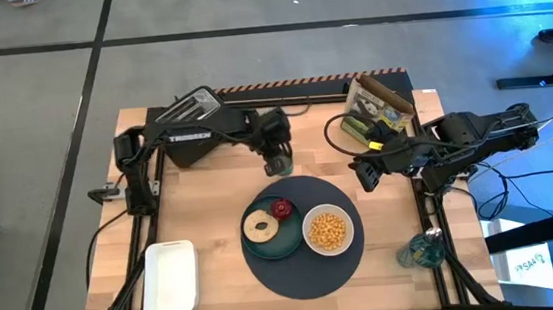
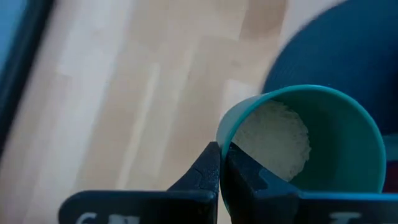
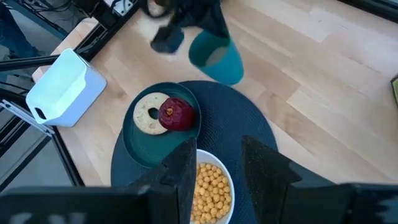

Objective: Arrange a breakfast setting
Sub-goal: Put the blue glass on the dark blue placemat to the top of the white bowl

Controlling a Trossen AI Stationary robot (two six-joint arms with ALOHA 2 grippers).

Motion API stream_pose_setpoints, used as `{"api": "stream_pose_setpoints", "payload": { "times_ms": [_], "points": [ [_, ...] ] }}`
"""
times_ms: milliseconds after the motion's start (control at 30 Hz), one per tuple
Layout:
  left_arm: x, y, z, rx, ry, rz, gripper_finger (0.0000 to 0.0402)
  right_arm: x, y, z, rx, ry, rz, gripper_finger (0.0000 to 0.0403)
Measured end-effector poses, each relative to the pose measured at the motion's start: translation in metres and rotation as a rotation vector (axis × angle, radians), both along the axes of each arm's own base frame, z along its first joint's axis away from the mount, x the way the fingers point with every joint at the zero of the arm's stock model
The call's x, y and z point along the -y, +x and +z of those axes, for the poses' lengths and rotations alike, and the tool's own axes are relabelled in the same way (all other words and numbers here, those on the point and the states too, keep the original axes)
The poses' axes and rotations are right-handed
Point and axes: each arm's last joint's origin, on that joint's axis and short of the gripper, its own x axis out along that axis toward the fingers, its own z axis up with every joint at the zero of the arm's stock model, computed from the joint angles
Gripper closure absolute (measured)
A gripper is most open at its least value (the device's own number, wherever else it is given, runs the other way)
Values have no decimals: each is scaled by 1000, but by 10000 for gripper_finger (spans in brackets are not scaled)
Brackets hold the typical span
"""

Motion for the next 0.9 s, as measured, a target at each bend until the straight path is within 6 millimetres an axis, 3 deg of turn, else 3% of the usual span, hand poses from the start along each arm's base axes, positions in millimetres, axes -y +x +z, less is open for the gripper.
{"api": "stream_pose_setpoints", "payload": {
  "times_ms": [267, 633, 900],
  "points": [
    [28, 12, -26, -151, -46, -81, 400, 0, 0, 0, 2, 1, 1, 288],
    [59, 10, -28, -209, -126, -119, 397, 0, 0, 0, -7, -5, 4, 288],
    [59, 6, -29, -260, -88, -100, 392, 0, -2, -1, -26, -12, 7, 288]
  ]
}}
